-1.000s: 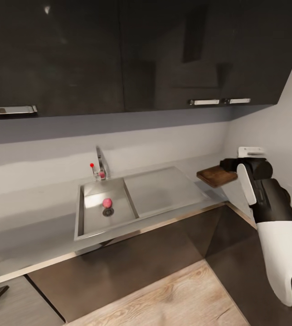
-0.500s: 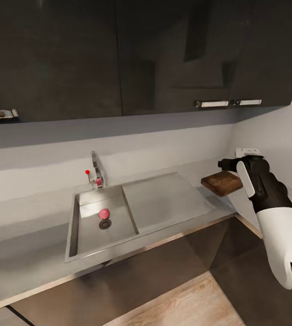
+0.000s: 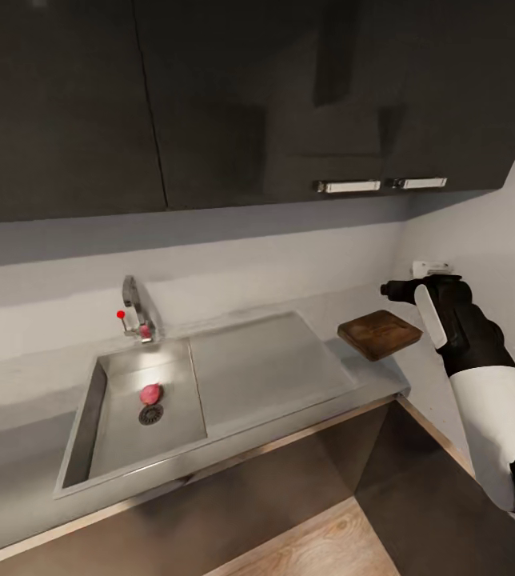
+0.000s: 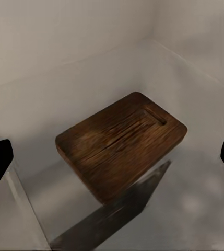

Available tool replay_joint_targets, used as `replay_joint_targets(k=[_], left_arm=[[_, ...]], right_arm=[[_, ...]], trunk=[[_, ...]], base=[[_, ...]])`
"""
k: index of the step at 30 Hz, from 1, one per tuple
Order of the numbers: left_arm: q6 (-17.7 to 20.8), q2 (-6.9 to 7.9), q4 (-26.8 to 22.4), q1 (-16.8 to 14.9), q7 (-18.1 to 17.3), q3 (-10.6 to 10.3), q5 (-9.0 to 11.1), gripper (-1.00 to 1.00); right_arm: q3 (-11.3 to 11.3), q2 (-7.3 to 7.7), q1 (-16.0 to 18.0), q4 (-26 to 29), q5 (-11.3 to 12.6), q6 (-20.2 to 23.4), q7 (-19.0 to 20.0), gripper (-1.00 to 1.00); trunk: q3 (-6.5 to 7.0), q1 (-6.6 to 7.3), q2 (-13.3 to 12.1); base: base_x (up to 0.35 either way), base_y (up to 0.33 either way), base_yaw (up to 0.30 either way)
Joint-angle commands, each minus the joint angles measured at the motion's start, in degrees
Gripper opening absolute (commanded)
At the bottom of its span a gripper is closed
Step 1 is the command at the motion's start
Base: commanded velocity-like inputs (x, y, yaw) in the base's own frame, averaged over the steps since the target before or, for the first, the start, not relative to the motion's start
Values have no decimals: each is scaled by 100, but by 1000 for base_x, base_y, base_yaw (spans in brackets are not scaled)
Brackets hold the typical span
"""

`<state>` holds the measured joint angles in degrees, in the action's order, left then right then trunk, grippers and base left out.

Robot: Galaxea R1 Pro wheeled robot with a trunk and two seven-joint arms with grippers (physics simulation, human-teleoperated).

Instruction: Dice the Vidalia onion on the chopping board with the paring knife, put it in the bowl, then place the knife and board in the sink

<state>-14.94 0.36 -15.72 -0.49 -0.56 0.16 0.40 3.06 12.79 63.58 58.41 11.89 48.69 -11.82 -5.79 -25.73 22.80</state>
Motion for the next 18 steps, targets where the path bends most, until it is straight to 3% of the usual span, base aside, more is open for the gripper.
replay_joint_targets(k=[1,9,18], left_arm=[[-18,0,6,-5,-6,2,4,100],[-25,4,57,-4,-6,16,5,100],[-27,7,60,-4,-6,19,6,100]], right_arm=[[23,7,5,4,59,16,-55,100],[28,-18,5,-18,65,14,-57,100],[28,-20,5,-55,61,9,-49,100]], trunk=[[-12,-5,12],[-12,-5,12],[-12,-5,12]], base=[[157,-307,0],[168,-226,0],[42,-47,0]])
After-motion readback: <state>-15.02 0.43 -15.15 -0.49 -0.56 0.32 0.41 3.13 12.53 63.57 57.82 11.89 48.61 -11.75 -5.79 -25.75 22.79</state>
